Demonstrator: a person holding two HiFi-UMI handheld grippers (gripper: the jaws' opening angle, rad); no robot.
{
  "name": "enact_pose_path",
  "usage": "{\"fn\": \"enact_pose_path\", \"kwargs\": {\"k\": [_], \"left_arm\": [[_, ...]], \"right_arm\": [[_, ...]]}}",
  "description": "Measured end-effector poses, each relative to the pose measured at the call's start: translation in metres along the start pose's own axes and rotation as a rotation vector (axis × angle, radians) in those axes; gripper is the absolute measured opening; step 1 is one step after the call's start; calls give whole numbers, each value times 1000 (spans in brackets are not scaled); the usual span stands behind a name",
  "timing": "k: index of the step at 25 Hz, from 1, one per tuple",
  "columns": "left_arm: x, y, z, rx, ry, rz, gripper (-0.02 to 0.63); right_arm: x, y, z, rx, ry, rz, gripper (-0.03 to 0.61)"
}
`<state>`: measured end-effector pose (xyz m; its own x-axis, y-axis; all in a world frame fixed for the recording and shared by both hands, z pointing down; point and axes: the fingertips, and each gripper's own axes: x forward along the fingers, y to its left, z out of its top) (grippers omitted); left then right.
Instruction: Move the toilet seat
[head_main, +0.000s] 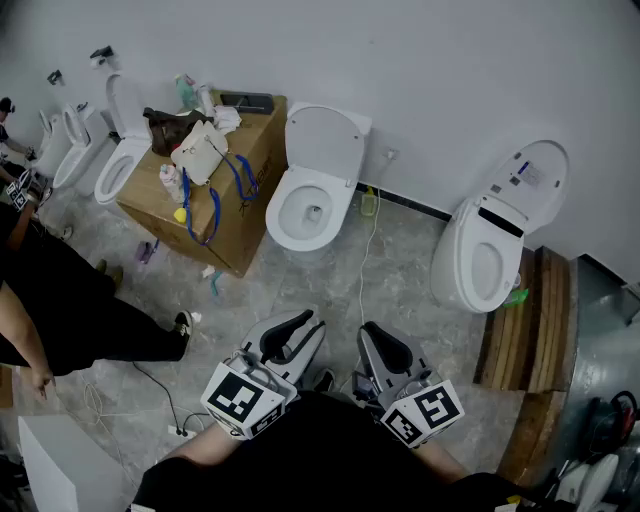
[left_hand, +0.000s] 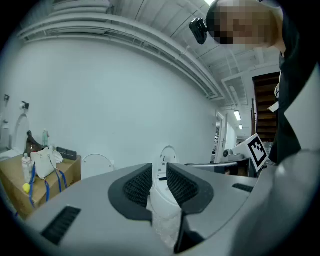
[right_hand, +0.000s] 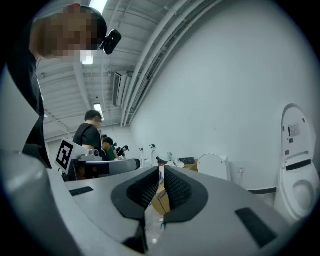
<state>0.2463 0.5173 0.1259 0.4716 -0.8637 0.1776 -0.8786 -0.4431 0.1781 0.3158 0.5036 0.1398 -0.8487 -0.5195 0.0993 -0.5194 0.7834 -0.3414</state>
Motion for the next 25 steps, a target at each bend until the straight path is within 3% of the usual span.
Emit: {"fn": "enact_pose_path", "kwargs": {"k": [9, 15, 25], "left_arm": [[-5, 1, -1, -6, 7, -1, 98], [-6, 2, -4, -19, 9, 12, 98], [-14, 34, -20, -84, 37, 60, 98]], "right_arm": [[2, 8, -1, -2, 7, 10, 55], [3, 2, -7, 58, 9, 2, 55], [36, 8, -25, 91, 80, 33, 55]]}}
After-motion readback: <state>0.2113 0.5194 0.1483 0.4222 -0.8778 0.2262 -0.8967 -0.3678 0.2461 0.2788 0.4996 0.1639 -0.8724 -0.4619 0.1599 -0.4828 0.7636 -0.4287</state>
